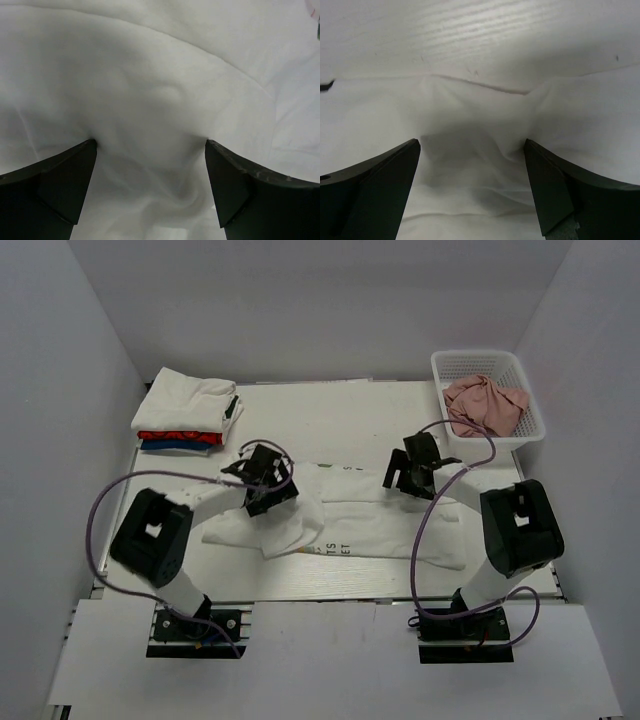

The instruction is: Fold and stack the t-shirts

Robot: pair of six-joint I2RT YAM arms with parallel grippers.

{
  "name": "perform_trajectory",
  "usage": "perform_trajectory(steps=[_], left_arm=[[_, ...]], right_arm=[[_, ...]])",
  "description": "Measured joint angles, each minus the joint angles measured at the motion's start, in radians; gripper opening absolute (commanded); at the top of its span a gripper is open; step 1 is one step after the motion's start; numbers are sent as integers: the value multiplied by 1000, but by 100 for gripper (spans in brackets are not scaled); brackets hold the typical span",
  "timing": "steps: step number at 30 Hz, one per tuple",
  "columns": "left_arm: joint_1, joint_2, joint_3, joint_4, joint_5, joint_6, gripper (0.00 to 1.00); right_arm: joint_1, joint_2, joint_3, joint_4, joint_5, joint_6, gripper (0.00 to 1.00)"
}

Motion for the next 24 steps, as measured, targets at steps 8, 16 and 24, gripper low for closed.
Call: perform_trajectory(steps=[8, 16, 24], left_arm=[[48, 597, 764, 2, 86, 169, 100], [53, 1172, 1621, 51, 302, 224, 100], [68, 1257, 1654, 281, 442, 98, 100]], right_arm=[[53, -283, -256, -70, -24, 151, 90], [312, -370, -312, -79, -193, 180, 90], [553, -309, -294, -6, -326, 59, 90]])
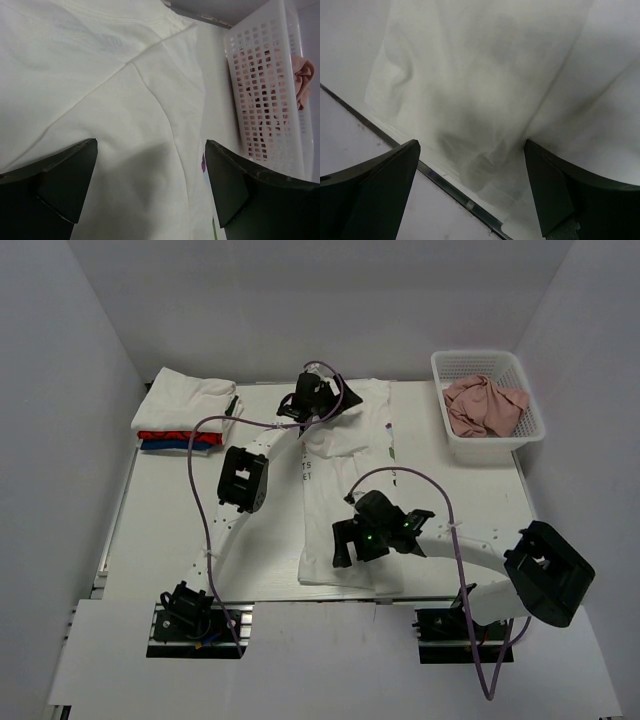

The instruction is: Fold and stack the t-shirts

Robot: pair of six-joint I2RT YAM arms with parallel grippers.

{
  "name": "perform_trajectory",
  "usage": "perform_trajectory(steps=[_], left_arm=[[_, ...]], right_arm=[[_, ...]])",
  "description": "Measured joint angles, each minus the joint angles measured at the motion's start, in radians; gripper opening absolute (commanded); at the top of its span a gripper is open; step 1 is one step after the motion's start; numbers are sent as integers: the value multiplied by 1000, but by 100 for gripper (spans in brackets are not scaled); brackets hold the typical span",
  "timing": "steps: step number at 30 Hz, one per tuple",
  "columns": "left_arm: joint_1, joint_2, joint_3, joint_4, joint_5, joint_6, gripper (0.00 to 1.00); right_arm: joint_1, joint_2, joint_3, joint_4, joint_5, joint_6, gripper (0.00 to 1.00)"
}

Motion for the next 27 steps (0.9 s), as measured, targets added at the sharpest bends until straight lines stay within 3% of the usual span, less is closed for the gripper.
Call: perform_trajectory(steps=[6, 13, 17, 20, 27], left_arm=[[13, -8, -12, 19, 11, -10, 100], [47, -140, -97, -122, 9, 75, 100], [55, -404, -307, -191, -29, 178, 100], [36, -684, -504, -194, -45, 233, 100], [-69, -1358, -1167, -83, -53, 259, 100]], right_arm=[[70, -45, 14, 14, 53, -66, 90], [71, -286, 32, 72, 221, -111, 90], [63, -340, 24, 81, 316, -55, 90], [49, -326, 21, 63, 335, -28, 90], [24, -274, 24, -42, 355, 18, 90]])
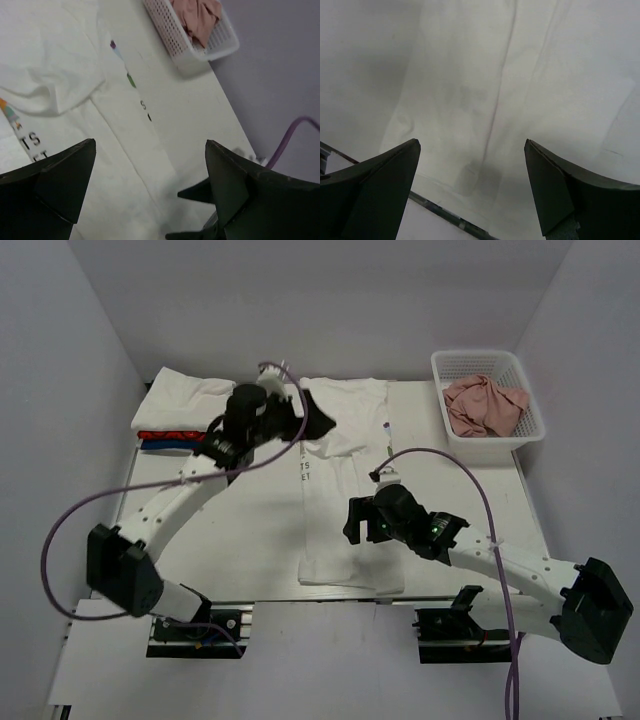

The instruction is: Fold and stack the t-shirts

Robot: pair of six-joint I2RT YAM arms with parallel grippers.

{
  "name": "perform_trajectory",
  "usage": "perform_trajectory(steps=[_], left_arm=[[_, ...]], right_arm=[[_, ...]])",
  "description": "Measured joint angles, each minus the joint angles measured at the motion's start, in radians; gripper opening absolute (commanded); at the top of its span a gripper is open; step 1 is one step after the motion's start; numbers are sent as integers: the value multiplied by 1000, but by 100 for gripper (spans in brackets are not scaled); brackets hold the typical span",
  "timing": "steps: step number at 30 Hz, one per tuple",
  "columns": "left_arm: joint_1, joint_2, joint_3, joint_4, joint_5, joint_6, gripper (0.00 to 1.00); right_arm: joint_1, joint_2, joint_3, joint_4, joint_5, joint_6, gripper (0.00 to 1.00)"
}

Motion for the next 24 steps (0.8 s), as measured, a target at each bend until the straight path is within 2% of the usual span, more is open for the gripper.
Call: perform_trajectory(steps=[4, 8, 15, 20, 23, 24], left_arm=[[-55, -185, -365, 19, 2, -60, 100], [-125, -223, -608, -42, 20, -127, 100], [-311, -210, -659, -165, 57, -180, 100], [-374, -185, -669, -260, 32, -209, 100], [-380, -187, -708, -282, 17, -229, 94], [-383, -185, -725, -293, 6, -236, 88]], right_arm=[[-16, -56, -19, -74, 8, 34, 90], [-29, -159, -86, -152, 6, 76, 90], [-36, -250, -220, -235, -54, 142, 90], [-36, -246, -249, -291, -105, 173, 90], [-36, -246, -264, -296, -138, 185, 90], [-36, -244, -270, -298, -148, 187, 90]])
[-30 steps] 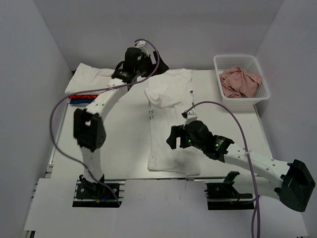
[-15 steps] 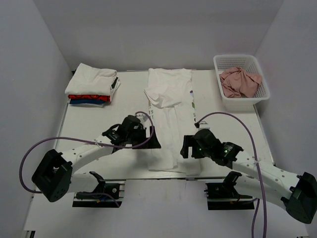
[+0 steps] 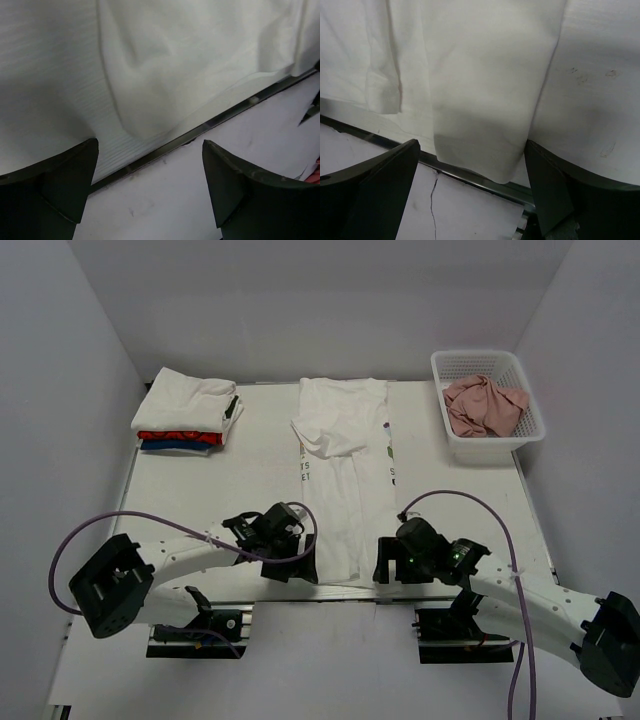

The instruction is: Fold and stack the t-shirts

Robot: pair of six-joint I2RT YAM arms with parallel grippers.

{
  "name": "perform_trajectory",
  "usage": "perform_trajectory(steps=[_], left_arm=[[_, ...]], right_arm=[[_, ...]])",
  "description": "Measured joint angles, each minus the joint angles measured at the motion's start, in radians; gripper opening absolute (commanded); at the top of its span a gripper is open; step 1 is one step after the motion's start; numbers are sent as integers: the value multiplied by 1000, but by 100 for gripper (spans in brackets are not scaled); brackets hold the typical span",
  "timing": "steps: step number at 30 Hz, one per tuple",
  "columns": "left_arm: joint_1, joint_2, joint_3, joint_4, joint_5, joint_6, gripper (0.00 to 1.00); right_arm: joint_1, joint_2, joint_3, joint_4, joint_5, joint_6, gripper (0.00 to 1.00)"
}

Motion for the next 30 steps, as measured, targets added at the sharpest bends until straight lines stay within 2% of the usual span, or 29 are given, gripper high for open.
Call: perform_trajectory(steps=[3, 5, 8, 9, 10, 12, 13, 15, 19, 20, 26, 30], left_arm=[[-3, 13, -2, 3, -1, -10, 82], [-8, 29, -2, 30, 3, -15, 73], [-17, 48, -5, 71, 10, -19, 58], [-20, 53, -10, 87, 13, -23, 52], [-23, 55, -17, 101, 14, -25, 39], [-30, 56, -27, 115, 16, -32, 27], [-31, 56, -31, 121, 17, -35, 15], [-35, 55, -41, 145, 21, -45, 1], [-41, 37, -50, 166, 22, -57, 0], [-42, 29, -50, 171, 21, -59, 0], [-42, -42, -48, 214, 17, -64, 0], [-39, -59, -10, 209, -21, -60, 0]], right_arm=[[0, 6, 0, 9, -28, 11, 90], [0, 11, 0, 15, -43, 18, 88], [0, 18, -2, 19, -57, 26, 76], [0, 21, -2, 19, -63, 29, 67], [0, 22, -5, 20, -68, 31, 63], [0, 21, -13, 18, -75, 43, 54], [0, 21, -14, 16, -77, 45, 48], [0, 22, -21, 10, -81, 50, 38], [0, 19, -28, -6, -84, 63, 10], [0, 16, -27, -10, -84, 65, 0], [0, 9, -16, -21, -77, 55, 0], [-3, 35, 69, -48, -4, 46, 0]])
